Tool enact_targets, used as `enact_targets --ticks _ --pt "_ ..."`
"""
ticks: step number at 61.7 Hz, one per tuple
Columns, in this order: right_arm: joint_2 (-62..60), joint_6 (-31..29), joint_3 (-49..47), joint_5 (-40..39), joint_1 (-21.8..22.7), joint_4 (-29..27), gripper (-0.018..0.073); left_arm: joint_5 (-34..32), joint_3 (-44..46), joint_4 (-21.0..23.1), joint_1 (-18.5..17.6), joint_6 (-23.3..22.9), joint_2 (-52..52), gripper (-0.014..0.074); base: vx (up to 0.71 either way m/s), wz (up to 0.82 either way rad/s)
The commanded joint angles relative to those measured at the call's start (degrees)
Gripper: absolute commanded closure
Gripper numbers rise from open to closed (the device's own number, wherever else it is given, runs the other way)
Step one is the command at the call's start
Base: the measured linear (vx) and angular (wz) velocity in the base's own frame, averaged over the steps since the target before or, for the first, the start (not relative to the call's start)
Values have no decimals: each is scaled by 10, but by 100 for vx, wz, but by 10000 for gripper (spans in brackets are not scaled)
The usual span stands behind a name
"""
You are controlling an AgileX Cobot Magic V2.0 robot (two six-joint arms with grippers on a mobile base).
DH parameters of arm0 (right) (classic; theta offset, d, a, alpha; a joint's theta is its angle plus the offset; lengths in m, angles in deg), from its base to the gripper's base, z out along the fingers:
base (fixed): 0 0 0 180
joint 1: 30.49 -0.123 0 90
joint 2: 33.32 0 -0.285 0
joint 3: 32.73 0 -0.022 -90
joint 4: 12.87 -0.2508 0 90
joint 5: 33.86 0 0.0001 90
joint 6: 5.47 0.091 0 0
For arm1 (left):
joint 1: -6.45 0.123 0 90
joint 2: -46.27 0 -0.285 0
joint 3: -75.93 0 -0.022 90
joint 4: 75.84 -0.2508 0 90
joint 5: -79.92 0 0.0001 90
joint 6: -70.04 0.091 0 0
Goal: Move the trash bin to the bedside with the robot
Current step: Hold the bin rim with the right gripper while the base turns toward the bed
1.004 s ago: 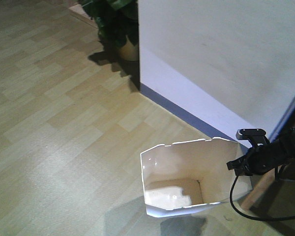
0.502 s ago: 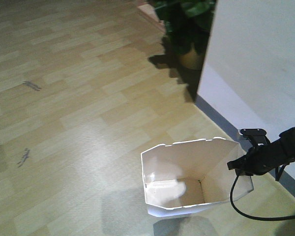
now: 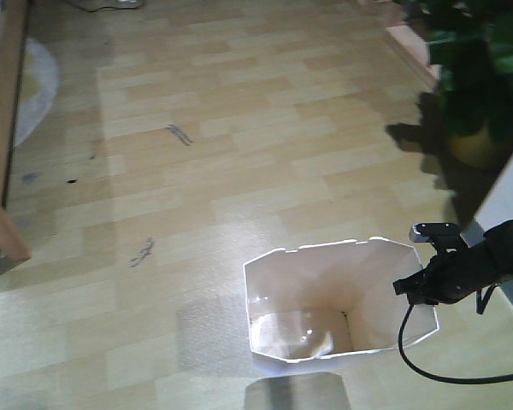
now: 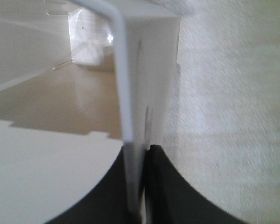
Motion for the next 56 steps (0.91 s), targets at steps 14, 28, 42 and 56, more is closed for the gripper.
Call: enact_targets --ticks 14,28,42,56 --pt "-43 0 -7 84 2 -23 564 -40 -11 2 -1 -3 8 603 21 47" --pt "-43 0 -7 84 2 -23 564 -40 -11 2 -1 -3 8 603 24 25" --pt "-43 0 -7 84 2 -23 564 -40 -11 2 -1 -3 8 603 26 10" --pt "-43 0 -7 84 2 -23 564 -40 -11 2 -1 -3 8 603 29 -6"
